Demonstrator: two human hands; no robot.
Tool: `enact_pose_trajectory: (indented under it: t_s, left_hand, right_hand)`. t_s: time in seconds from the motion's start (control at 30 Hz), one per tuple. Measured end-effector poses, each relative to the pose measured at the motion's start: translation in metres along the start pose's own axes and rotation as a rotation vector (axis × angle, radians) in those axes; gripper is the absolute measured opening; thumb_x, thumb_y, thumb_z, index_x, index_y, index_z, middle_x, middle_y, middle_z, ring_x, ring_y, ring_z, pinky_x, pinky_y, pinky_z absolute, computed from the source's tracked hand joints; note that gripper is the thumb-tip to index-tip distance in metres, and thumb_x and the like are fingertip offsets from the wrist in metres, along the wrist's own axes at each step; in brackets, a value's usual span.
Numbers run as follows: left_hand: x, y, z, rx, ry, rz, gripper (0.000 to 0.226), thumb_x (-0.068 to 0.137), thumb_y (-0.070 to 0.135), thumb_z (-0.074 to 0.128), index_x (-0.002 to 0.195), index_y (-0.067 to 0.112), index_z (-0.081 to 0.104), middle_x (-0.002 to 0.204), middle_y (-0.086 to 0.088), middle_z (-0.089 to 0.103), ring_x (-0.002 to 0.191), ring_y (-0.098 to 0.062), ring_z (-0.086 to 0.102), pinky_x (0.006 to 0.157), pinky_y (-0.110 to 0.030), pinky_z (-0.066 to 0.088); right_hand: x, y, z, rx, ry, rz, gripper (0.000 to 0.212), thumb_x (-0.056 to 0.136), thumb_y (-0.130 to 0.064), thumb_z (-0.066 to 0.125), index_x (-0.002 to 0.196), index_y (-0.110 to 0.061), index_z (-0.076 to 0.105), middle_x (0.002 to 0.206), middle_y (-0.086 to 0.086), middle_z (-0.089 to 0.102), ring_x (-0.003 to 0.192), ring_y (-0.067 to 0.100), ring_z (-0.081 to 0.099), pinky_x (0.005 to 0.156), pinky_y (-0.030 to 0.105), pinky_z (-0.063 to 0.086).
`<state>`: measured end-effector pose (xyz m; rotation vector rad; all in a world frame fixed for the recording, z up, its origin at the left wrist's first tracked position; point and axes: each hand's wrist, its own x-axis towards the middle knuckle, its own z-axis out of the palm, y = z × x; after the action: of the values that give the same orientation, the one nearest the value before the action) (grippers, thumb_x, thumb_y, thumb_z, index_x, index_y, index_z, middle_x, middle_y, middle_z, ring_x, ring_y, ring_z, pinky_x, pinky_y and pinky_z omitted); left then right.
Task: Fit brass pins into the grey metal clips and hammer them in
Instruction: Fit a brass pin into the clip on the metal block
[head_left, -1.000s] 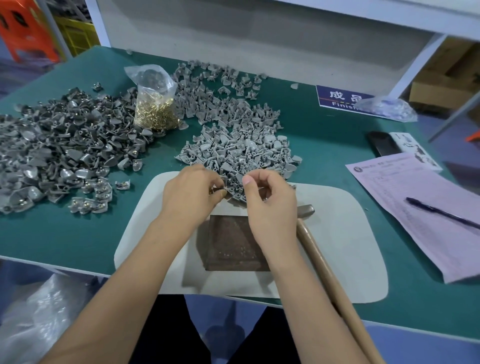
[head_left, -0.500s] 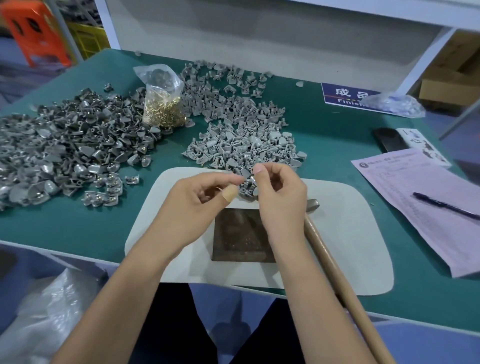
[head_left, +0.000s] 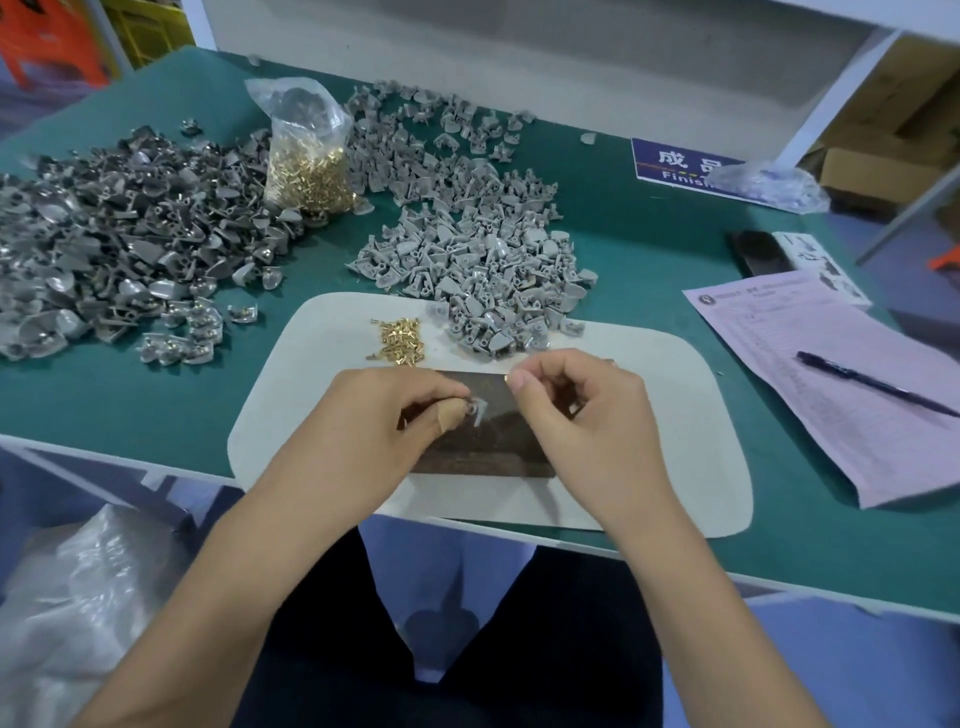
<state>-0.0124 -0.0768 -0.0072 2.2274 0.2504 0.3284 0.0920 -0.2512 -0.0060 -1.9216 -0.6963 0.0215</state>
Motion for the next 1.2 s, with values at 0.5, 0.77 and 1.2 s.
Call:
enact_pose_trajectory:
  t_s: [0.5,0.77,1.2]
  left_hand:
    - [0.003,0.014,0.013,0.186,0.069,0.009,0.031,0.078,0.051,0.074,0.099,0.033,0.061,0.087,0.015,0.055,0.08,0.0,0.049,0.076,-0.034,0.05]
    - [0.007,0.022,0.03,0.283,0.161,-0.012,0.014,0.086,0.042,0.069,0.091,0.032,0.062,0.085,0.013,0.054,0.088,-0.009,0.051,0.072,-0.034,0.048]
    - [0.004,0.01,0.004,0.189,0.009,0.112,0.005,0.087,0.018,0.074,0.089,0.023,0.074,0.08,0.008,0.055,0.079,-0.011,0.049,0.072,-0.034,0.044]
  right_hand:
    - [0.003,0.0,-0.012,-0.389,-0.13,-0.089,0.003,0.088,-0.03,0.07,0.086,-0.032,0.068,0.074,-0.012,0.061,0.073,0.009,0.056,0.065,0.036,0.05]
    - [0.005,0.007,-0.015,-0.279,-0.087,-0.012,0.007,0.09,-0.024,0.069,0.084,-0.027,0.071,0.071,-0.01,0.064,0.071,0.016,0.058,0.07,0.044,0.052]
    - [0.009,-0.019,-0.003,-0.535,-0.3,-0.186,0.002,0.087,-0.032,0.07,0.086,-0.03,0.069,0.064,-0.016,0.047,0.071,0.009,0.044,0.06,0.033,0.035]
